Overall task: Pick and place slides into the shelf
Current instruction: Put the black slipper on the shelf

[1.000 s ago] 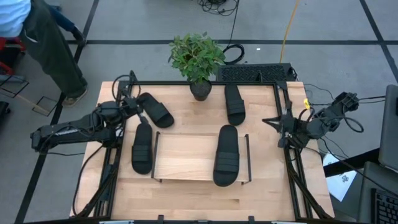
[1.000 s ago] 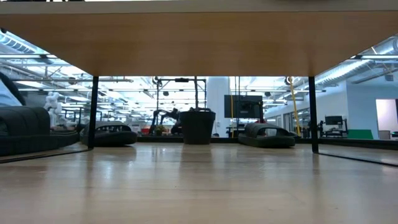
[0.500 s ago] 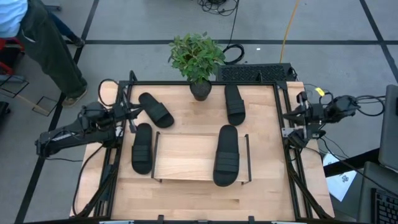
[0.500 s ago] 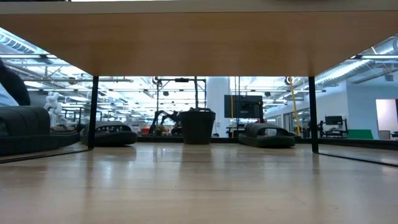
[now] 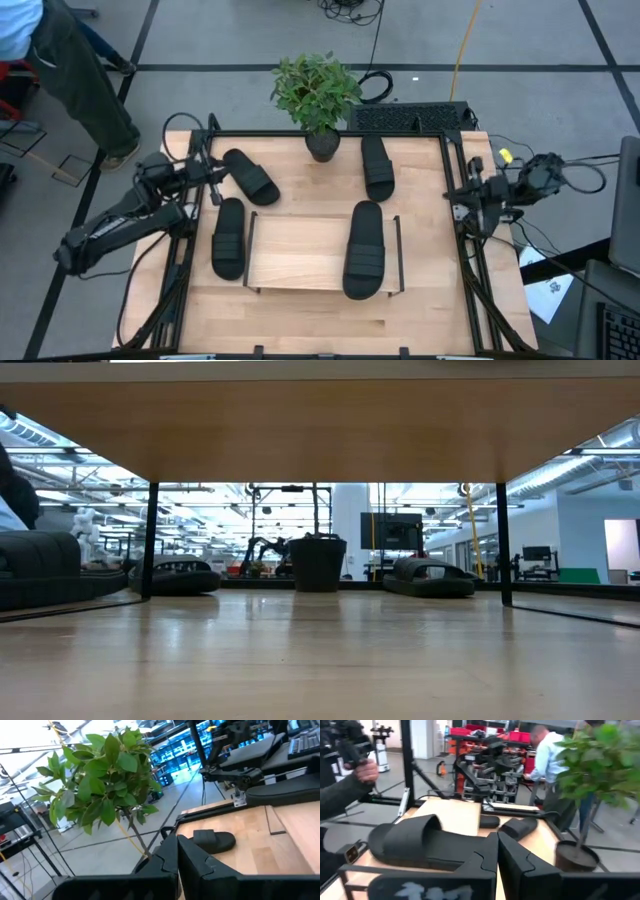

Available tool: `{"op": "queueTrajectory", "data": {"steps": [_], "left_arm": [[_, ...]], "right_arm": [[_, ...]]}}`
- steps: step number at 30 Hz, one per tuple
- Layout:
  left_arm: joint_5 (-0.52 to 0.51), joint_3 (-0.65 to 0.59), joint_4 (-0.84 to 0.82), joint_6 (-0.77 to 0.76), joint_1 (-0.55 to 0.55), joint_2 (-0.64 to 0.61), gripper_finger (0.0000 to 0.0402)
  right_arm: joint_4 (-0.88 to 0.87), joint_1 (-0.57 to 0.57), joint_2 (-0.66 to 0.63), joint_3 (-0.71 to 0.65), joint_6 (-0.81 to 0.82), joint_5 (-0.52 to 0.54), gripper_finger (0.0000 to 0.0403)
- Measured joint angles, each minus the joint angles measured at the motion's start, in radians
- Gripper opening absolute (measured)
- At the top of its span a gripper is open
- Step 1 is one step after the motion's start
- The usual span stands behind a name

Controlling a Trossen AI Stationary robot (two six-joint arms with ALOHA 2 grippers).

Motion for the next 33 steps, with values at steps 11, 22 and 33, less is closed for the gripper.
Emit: {"op": "queueTrajectory", "data": {"steps": [11, 22, 33], "left_arm": [[0.27, 0.0, 0.086, -0.098, 0.168, 0.096, 0.0005], [0.289, 0.0, 0.095, -0.098, 0.17, 0.096, 0.0005], [0.352, 0.0, 0.087, -0.1, 0.17, 0.096, 0.0005]], "right_arm": [[0.204, -0.005, 0.015, -0.152, -0.011, 0.048, 0.0], [0.373, -0.053, 0.06, -0.342, 0.012, -0.156, 0.0], [0.61, -0.215, 0.051, -0.404, -0.057, -0.215, 0.0]]}}
